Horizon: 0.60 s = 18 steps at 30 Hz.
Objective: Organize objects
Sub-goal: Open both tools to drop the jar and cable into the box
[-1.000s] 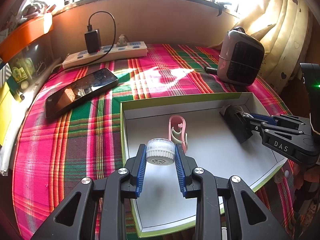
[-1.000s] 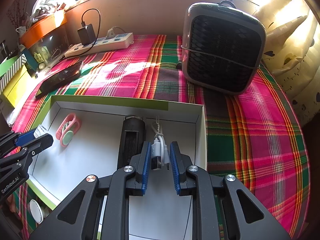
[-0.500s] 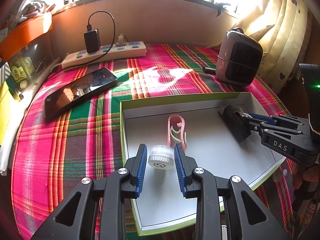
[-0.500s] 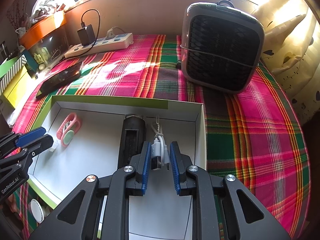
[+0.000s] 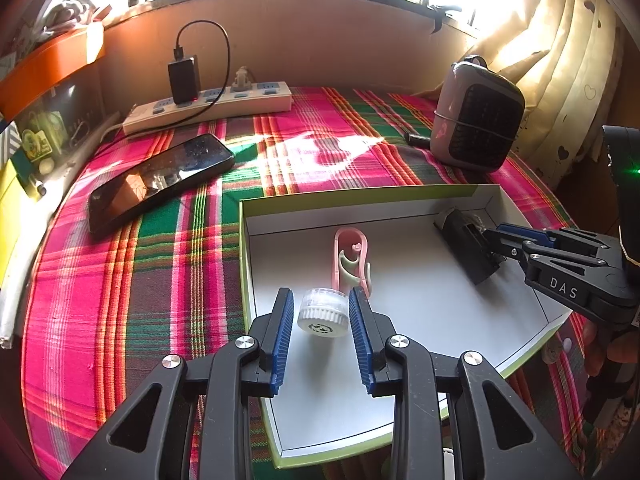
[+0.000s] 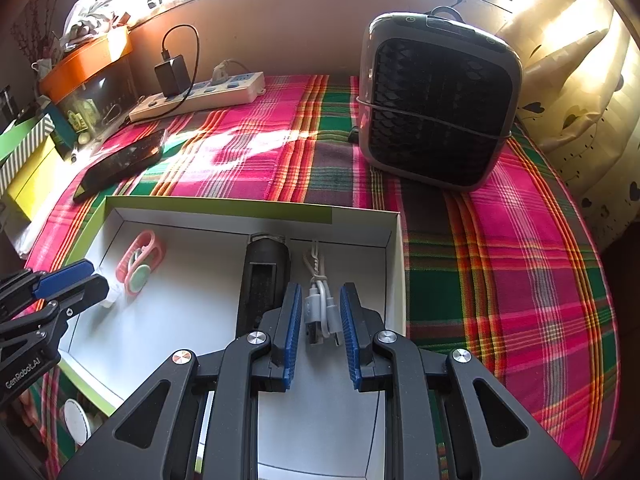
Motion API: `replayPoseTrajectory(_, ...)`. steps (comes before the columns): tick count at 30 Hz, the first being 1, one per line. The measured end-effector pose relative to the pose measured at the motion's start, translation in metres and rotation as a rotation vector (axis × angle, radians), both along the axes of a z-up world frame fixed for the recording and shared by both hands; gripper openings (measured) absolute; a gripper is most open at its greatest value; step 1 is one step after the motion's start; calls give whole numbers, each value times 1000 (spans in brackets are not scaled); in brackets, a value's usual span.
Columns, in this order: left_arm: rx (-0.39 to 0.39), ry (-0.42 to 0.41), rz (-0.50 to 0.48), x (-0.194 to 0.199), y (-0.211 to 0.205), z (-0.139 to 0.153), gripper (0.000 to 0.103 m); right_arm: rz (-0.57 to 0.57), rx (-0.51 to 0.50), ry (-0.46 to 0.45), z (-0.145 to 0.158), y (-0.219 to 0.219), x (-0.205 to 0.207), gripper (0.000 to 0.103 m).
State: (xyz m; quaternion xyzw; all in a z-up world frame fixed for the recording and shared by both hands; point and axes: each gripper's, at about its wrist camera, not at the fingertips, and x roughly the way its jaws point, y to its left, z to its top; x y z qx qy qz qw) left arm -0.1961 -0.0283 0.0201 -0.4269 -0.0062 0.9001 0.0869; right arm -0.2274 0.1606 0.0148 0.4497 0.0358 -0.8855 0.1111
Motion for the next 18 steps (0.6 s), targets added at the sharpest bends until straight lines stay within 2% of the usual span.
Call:
replayPoseTrajectory(11,9,-1,-2,7,1,3,32,-10,4,16,5,1,6,30)
replayPoseTrajectory(18,13,9,6,17,-2,8,34,-14,-7,29,11,4,17,31)
